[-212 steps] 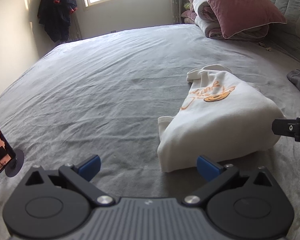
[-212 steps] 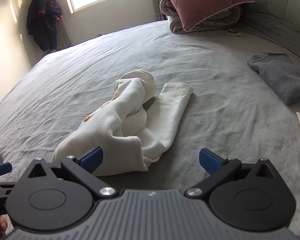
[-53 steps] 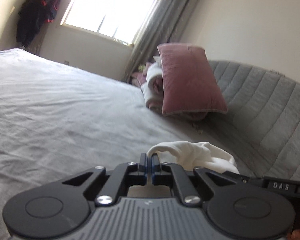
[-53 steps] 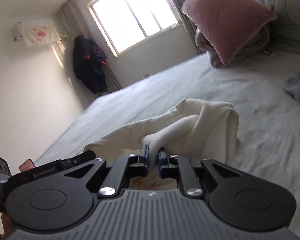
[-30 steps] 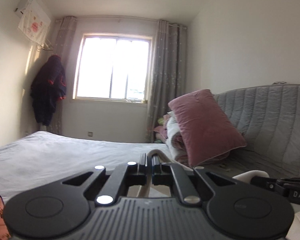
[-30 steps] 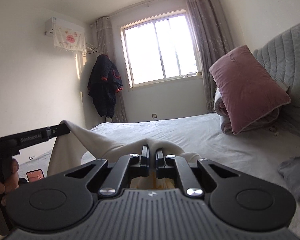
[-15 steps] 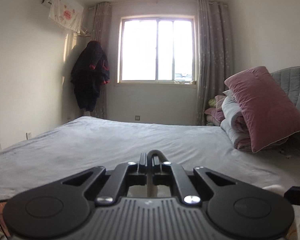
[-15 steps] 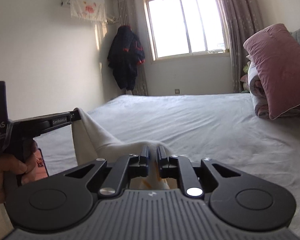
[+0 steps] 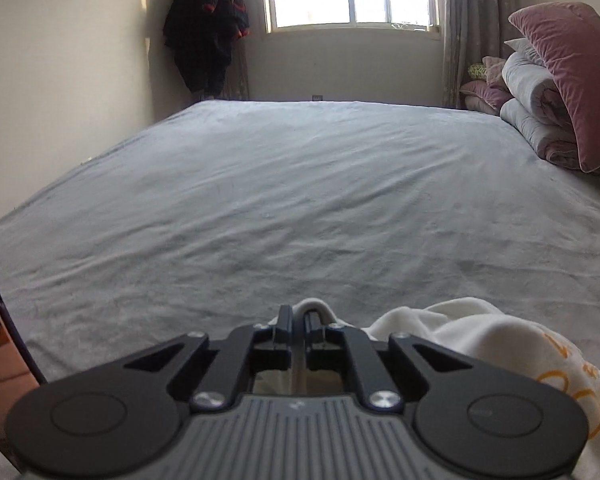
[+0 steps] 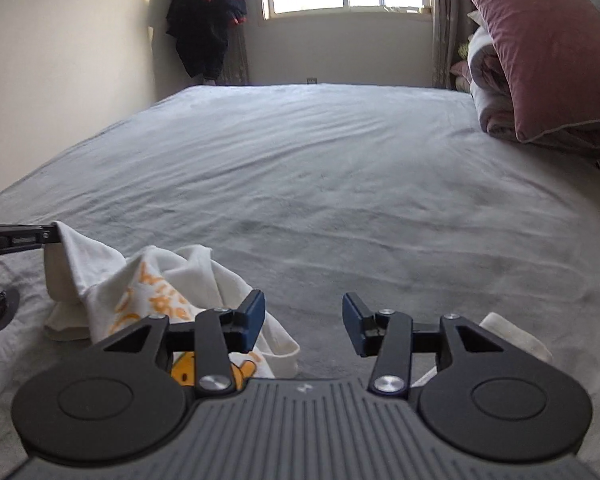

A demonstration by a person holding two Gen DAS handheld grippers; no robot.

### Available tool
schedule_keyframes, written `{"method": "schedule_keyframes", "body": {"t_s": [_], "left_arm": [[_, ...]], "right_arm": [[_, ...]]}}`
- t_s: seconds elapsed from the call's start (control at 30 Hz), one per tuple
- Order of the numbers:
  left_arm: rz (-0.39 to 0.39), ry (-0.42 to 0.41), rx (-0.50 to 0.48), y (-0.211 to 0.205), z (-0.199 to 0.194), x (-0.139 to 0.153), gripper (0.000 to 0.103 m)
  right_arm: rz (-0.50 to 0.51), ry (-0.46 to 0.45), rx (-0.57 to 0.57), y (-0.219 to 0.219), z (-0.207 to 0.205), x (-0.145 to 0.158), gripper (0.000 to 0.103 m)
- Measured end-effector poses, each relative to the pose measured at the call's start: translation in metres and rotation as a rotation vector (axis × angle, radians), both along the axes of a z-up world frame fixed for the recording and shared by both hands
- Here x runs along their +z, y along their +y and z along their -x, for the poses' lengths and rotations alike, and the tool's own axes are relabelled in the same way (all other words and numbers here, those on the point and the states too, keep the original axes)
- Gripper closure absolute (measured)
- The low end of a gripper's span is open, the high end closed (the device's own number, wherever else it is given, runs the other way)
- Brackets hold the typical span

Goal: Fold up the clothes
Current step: 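Lower the sweatshirt onto the bed and open both grippers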

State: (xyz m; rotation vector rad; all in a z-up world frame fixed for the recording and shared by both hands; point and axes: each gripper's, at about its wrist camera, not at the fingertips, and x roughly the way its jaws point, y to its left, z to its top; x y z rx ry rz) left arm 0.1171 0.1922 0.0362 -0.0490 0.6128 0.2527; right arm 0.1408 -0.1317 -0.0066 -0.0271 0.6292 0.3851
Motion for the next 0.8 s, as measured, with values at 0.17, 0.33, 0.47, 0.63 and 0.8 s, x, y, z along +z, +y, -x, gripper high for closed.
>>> {"method": "schedule_keyframes", "body": {"t_s": [0.17,0.33,0.47,0.63,0.8], "left_arm": [[0.145,0.072,-0.043,0.0,0.003,0.002,0.064],[0.24,0.141,-0.093,-0.023,0.011,0.0,0.063],[0.356,0.145,-0.077,-0.025,0.023,-0.012,0.053],[0.302,0.134,-0.042,-0.031,0.025,-0.04,0.053],[0.317,0.142,-0.067,-0.038,0.01,-0.044,0.053]], "right_arm": [[-0.05,0.135,0.01,-0.001,-0.02,-0.027,0.056],[-0.058,0.226,0.037,0.014,-0.031,-0.049,0.082],[-0.026,0.176,-0.01,0.019,-0.028,-0.042,0.099],[0.105,0.036,-0.085,0.011,-0.032,-0.005,0.1],[0.193,-0.069,-0.185,0.002,-0.065,0.031,0.1]]}}
